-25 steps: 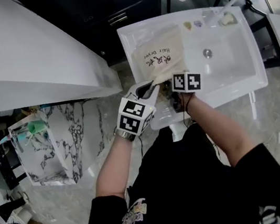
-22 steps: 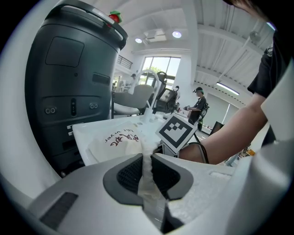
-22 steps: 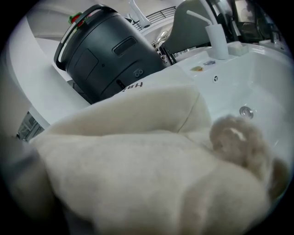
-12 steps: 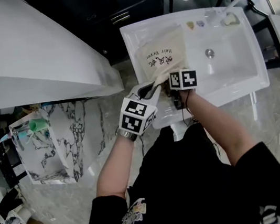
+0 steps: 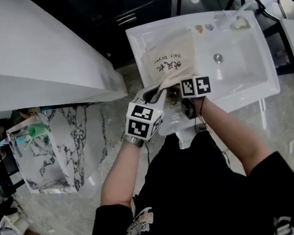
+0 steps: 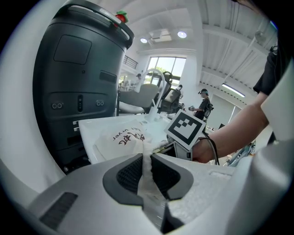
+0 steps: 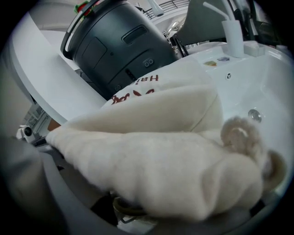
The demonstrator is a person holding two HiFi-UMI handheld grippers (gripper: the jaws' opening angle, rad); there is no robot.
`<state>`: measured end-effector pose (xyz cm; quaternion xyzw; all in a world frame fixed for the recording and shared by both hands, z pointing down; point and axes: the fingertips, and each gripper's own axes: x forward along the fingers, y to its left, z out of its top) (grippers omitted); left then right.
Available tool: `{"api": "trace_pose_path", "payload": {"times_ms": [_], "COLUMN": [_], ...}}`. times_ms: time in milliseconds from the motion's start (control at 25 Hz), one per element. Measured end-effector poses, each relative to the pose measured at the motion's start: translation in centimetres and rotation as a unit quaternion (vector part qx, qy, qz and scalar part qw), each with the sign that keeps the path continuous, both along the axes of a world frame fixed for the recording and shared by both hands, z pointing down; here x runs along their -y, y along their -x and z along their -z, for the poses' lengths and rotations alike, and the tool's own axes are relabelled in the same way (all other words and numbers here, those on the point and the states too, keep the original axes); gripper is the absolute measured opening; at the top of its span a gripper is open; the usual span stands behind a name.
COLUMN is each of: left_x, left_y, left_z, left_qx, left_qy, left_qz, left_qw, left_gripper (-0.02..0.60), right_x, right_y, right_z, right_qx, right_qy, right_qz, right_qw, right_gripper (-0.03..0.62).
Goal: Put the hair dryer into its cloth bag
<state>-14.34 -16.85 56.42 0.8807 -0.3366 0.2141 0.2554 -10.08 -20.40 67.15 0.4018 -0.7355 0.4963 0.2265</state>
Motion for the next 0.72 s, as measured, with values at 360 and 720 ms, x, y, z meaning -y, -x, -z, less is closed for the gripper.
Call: {"api": "trace_pose_path", "payload": {"times_ms": [360,720], "left_x": [0.8,0.3], "left_y": [-0.4,-1.0], "left_z": [0.2,0.9], "left_qx": [-0.005,0.008], "left_qy": [-0.004,-0.006], "left_qz": [0.03,0.046], "left_qw": [0.9995,0.9989], "left_gripper": [0.044,0.081], "right_x": [-1.6,-3.3], "right_y": [-0.2,-3.1], "right_z": [1.9,6.5], "right_qx": [0.021,0.052], "right_qy": [0.023,-0.028], "right_qz": [0.036,0.073], "right_qw": [0.999,0.996], "right_gripper": [0.44,0.439]}}
